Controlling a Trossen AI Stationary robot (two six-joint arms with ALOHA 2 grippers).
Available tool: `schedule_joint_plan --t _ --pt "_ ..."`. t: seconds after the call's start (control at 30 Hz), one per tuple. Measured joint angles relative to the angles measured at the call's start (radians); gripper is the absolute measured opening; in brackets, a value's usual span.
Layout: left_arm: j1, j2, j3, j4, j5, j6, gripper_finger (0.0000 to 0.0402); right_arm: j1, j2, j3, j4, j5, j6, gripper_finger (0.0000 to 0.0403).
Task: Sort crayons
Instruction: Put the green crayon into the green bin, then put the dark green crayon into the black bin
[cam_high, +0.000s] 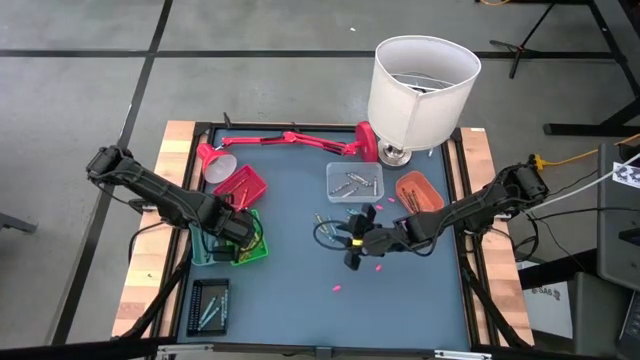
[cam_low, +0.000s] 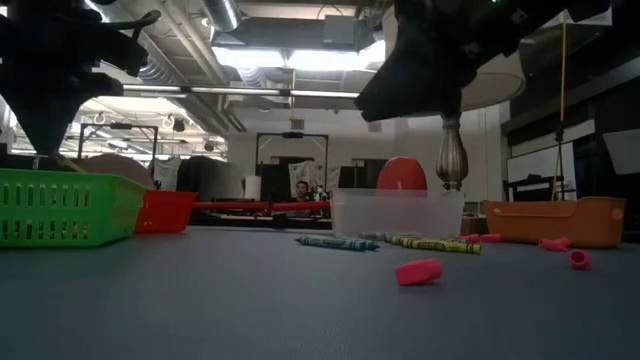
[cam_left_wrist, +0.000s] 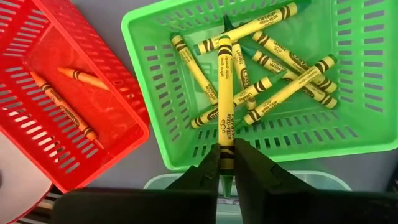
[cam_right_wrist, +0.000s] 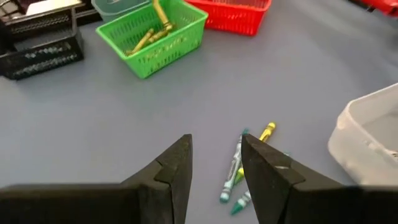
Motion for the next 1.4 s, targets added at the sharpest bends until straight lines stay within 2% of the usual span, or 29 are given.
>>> schedule_joint_plan --t 0.3,0.5,0.9,1.4 --pt "0.0 0.0 0.0 0.006 -0.001 -0.006 0.0085 -0.007 0.049 0.0 0.042 0.035 0.002 0.0136" --pt "0.0 0.0 0.0 0.015 -0.002 -0.007 0.0107 -0.023 0.125 0.0 0.093 0.053 0.011 0.0136" --pt "0.0 0.0 0.0 0.046 -0.003 -0.007 0.01 -0.101 0.23 0.0 0.093 0.052 0.093 0.0136" --pt "0.0 0.0 0.0 0.063 -0.003 -0.007 0.0098 -0.098 0.35 0.001 0.093 -0.007 0.16 0.0136"
